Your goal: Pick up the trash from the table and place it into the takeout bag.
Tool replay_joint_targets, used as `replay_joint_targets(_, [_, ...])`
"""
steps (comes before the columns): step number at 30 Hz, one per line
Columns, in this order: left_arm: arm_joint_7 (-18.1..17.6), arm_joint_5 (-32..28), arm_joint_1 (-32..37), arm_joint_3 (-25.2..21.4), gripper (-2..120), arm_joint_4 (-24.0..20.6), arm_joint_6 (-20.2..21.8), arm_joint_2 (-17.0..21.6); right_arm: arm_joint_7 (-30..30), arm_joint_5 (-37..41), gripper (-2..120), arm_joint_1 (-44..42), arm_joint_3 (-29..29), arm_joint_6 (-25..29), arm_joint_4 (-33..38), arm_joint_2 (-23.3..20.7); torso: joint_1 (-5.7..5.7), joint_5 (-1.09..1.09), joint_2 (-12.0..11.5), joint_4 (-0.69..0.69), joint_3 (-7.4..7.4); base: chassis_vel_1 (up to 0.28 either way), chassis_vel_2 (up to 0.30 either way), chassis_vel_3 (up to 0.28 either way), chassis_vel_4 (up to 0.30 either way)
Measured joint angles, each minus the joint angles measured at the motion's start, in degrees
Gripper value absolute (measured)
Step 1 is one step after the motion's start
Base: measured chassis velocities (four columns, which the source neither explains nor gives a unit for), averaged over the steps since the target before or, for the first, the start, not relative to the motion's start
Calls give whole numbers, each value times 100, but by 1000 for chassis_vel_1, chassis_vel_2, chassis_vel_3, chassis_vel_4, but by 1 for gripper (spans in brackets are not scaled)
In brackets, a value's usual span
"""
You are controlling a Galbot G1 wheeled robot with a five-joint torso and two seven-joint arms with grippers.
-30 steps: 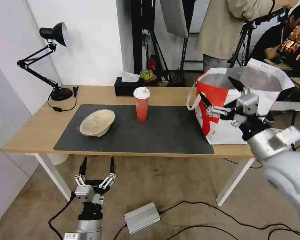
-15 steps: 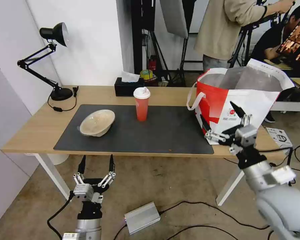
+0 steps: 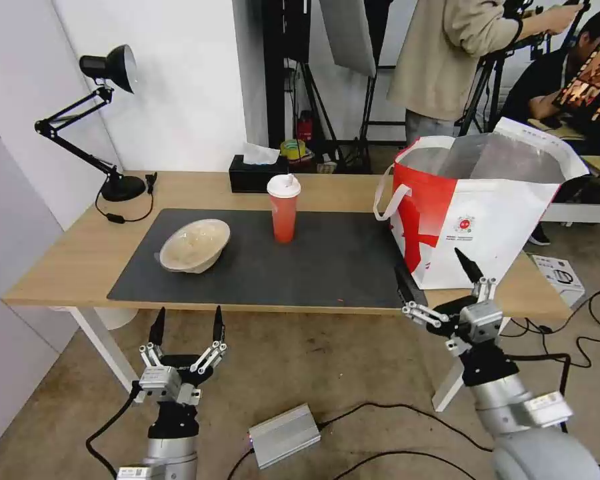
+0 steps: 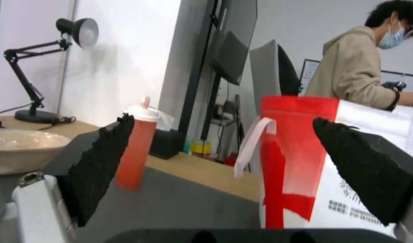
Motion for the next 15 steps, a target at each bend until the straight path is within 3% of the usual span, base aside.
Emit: replay_joint_targets(15, [-8,-83,-66,-21,100,-26,9,23,-140,-369,100,-384,-161,362,-108,243,0,0,0,0,0,0,0,0,0])
